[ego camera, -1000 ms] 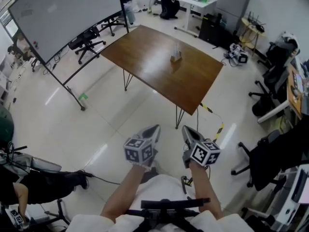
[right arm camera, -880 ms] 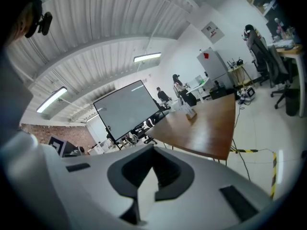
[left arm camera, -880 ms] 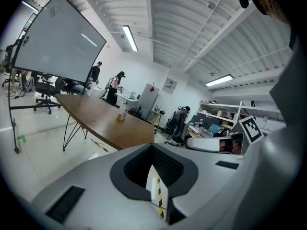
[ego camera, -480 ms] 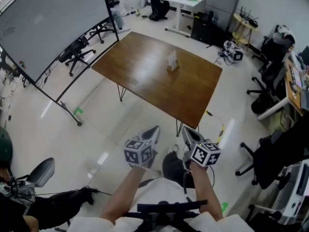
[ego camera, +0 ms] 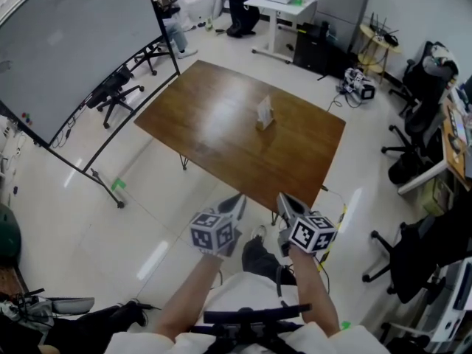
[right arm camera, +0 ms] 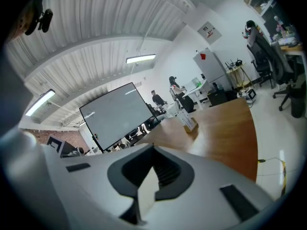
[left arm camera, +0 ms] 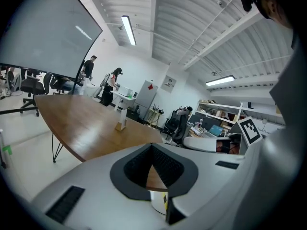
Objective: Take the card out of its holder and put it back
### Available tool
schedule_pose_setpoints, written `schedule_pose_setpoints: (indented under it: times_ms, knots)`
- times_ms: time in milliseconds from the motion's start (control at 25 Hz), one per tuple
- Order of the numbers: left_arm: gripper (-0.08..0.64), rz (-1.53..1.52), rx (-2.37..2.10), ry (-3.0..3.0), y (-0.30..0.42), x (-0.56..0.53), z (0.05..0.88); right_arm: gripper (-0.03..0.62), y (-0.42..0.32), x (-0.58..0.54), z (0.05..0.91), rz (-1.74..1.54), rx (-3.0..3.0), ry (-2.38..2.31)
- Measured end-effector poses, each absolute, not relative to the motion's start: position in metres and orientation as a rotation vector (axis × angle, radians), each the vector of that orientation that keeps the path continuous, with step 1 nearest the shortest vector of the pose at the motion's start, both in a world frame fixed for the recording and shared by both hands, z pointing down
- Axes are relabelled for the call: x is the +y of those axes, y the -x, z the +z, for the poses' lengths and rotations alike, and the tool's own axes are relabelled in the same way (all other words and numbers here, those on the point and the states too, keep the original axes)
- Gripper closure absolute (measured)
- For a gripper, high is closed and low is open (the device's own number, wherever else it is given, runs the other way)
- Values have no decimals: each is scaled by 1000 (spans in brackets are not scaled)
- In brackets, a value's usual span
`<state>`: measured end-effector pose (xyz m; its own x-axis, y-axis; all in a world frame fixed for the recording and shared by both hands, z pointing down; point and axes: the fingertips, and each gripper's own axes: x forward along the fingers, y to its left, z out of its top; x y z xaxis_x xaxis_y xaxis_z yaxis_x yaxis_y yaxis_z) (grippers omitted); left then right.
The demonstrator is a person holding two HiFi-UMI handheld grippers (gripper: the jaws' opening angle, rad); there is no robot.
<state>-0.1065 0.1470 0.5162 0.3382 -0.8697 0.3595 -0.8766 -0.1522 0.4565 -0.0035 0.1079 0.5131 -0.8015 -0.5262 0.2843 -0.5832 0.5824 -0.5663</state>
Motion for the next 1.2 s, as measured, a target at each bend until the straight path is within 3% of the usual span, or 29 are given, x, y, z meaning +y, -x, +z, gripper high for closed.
schedule_pose_setpoints:
  times_ms: [560, 1200]
  knots:
    - [560, 132, -1509, -2036, 135, -17, 525, 584, 30, -40, 512, 1014, -2736, -919]
    - [560, 319, -1440, -2083, 170, -156, 556, 584, 47, -119, 532, 1058, -2713, -950]
